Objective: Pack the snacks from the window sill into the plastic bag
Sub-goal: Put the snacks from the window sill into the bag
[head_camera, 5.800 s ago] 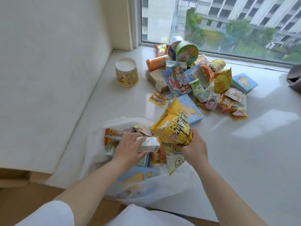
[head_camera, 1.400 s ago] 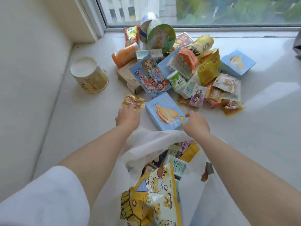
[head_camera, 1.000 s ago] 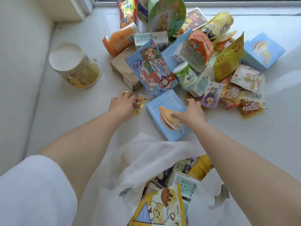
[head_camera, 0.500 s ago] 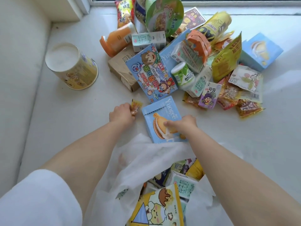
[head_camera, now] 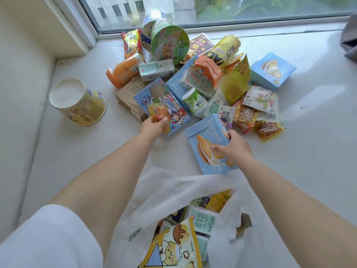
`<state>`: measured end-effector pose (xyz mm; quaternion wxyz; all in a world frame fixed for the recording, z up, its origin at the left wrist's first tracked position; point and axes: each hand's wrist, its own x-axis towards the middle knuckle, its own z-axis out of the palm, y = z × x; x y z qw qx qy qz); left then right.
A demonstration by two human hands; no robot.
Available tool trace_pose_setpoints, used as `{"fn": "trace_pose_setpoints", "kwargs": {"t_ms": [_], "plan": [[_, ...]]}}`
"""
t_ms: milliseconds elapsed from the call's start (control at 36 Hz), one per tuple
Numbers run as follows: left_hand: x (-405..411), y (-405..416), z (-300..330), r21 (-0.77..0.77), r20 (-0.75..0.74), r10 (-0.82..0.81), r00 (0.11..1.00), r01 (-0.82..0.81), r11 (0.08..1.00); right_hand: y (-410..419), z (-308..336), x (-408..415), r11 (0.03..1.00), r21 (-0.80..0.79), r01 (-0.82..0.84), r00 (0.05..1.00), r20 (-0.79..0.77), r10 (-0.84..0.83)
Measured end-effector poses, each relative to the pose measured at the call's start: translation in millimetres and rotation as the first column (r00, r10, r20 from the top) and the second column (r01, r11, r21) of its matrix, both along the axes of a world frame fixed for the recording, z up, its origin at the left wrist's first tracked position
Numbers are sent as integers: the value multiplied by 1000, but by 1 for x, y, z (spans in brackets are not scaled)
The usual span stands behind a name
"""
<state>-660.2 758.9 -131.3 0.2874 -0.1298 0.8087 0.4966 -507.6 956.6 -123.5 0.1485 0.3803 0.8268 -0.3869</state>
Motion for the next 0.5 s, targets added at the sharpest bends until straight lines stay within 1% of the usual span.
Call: {"fn": "trace_pose_setpoints", "kwargs": {"t_ms": [56,111,194,250,333,361,444,500], "plan": [[-1,8,-3,68,63,59,996,-63,996,3,-3,2,1000,10,9,1000,-9,-9],[-4,16,-9,108,93,121,988,-131,986,3,-7,3,999,29,29,999,-19,-28],[-8,22,-21,84,88,196,977,-203,975,1,-12,1,997,53,52,999,-10,-51],[-9,26,-30,7,42,239,970,-240,971,0,-15,-1,997,65,50,999,11,-50],[-3,34,-34,-107,-77,298,952,-305,946,0,-17,-2,996,80,46,998,27,-48],[-1,37,-34,-105,-105,340,935,-350,931,0,-17,-2,995,85,45,998,29,-48],[9,42,-31,-17,-131,494,859,-500,866,-1,-17,-1,994,97,46,999,25,-49],[16,41,-28,-4,-159,506,847,-514,858,-2,-17,0,993,106,49,999,17,-51]]}}
